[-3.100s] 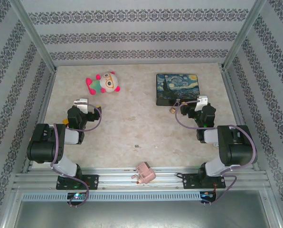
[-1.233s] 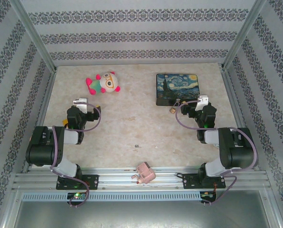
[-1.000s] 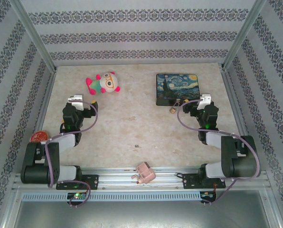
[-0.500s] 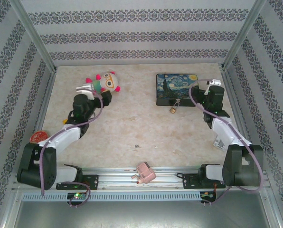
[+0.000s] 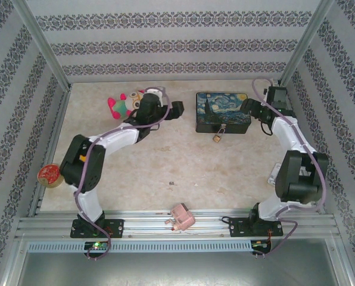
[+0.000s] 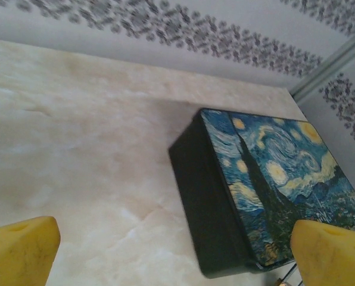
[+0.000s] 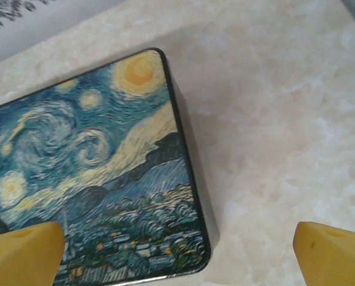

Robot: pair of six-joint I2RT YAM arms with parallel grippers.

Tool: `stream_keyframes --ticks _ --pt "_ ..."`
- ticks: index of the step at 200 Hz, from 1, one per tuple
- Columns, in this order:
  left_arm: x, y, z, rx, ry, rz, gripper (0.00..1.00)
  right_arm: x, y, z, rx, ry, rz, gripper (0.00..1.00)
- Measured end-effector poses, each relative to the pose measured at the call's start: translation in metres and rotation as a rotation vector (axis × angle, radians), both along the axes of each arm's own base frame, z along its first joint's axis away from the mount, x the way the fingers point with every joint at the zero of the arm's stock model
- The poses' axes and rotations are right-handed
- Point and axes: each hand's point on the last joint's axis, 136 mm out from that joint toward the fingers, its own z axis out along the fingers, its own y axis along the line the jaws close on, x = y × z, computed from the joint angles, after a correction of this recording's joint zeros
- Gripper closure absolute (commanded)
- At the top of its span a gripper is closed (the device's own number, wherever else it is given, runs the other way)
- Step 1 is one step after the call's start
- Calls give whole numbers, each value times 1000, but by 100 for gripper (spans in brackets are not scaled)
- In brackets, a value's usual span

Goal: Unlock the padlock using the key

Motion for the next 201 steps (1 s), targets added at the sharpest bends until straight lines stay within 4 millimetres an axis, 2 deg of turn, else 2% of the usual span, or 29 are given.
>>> stream_keyframes --ticks 36,65,121,158,184,201 --pt "11 -46 -14 25 57 -76 1 6 -9 -36 110 99 -26 7" --pt "20 -69 -24 26 87 -121 0 12 -2 -48 169 129 -13 15" --pt "36 -96 -60 35 161 -174 15 30 6 -57 252 138 4 30" --pt "34 -114 -71 43 187 -208 24 31 13 -62 291 149 19 38" --pt "30 -116 -73 50 199 -216 31 32 20 -61 308 150 33 42" --pt "29 -116 -74 53 201 -218 39 33 26 -64 311 156 44 45"
